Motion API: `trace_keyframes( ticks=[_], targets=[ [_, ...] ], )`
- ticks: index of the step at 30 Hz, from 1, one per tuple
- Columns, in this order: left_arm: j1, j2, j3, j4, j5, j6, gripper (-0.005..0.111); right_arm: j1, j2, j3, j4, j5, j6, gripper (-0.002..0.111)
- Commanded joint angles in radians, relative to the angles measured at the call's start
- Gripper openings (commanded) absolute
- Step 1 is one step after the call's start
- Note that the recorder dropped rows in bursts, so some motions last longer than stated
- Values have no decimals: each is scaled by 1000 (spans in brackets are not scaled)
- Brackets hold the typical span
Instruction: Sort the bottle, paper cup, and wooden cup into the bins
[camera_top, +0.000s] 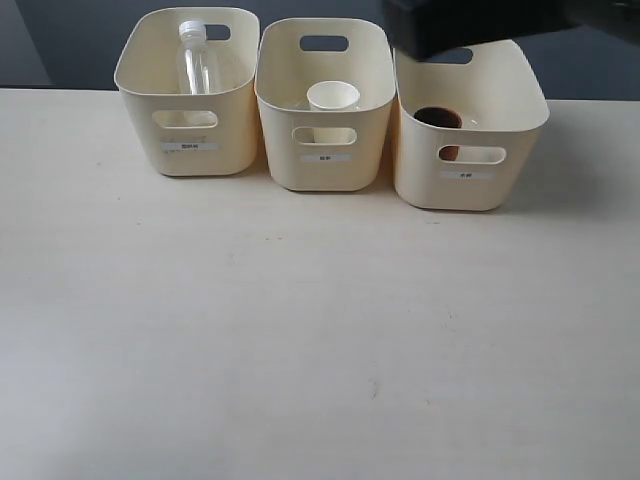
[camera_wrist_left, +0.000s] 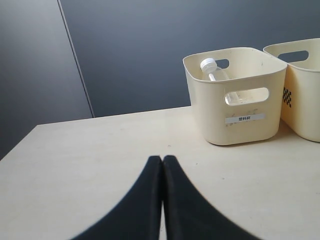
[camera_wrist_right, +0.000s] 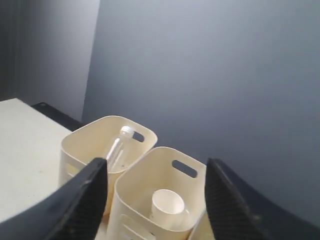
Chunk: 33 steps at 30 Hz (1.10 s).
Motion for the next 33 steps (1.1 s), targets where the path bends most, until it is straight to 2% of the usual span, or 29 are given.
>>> trace_keyframes(
  ticks=[1,9,17,21,28,31,32,33],
  targets=[
    [0,-5,2,0,-7,-1,0,-1,-140,82,30,115,-7,55],
    [0,-5,2,0,-7,-1,0,-1,-379,202,155,118,-17,55],
    [0,-5,2,0,-7,-1,0,-1,-508,234,396,147,-215,55],
    [0,-5,2,0,-7,-1,0,-1,-558,234,459,161,-301,55],
    [0,-5,2,0,-7,-1,0,-1,-581,234,584,284,-459,54],
    [0,-5,2,0,-7,-1,0,-1,-581,234,627,303,-547,39],
    [0,-5,2,0,-7,-1,0,-1,-581,234,632,302,-557,30],
    [0,-5,2,0,-7,-1,0,-1,-581,234,638,302,-559,14]
  ],
)
